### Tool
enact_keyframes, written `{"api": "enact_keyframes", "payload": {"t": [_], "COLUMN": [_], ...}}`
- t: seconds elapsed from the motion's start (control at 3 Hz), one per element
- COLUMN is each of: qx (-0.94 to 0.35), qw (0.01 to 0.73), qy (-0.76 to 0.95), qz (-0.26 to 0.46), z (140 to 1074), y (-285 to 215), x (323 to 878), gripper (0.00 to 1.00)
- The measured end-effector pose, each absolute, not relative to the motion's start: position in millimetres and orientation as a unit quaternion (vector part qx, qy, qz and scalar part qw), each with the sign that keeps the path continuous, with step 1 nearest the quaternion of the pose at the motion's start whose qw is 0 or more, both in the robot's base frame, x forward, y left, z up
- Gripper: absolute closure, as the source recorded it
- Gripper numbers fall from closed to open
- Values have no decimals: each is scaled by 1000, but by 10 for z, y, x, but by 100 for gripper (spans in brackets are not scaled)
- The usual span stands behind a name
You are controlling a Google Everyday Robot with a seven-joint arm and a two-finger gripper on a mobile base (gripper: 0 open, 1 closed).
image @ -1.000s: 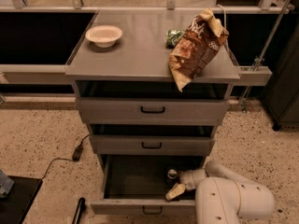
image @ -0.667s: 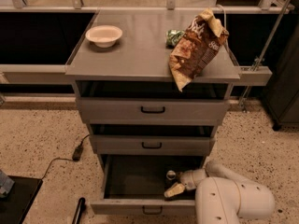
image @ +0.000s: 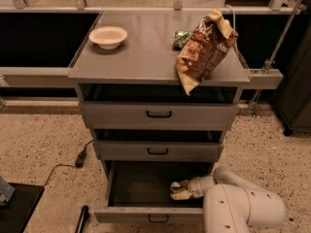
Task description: Pick redbull can from bottom drawer and place on counter
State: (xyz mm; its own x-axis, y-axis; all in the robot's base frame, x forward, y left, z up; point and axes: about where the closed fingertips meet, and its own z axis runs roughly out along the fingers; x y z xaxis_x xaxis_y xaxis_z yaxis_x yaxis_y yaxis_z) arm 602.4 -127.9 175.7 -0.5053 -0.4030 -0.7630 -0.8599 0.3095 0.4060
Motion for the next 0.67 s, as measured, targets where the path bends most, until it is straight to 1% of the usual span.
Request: {"api": "enact_keyframes", "payload": {"t": [0.33,0.67], "qx": [-415,-437], "qw": [274,268], "qy": [761,752], "qz": [416,414], "z": [1756,1942], "y": [-1279,-1241], "x": [6024,5998], "gripper": [88,100]}}
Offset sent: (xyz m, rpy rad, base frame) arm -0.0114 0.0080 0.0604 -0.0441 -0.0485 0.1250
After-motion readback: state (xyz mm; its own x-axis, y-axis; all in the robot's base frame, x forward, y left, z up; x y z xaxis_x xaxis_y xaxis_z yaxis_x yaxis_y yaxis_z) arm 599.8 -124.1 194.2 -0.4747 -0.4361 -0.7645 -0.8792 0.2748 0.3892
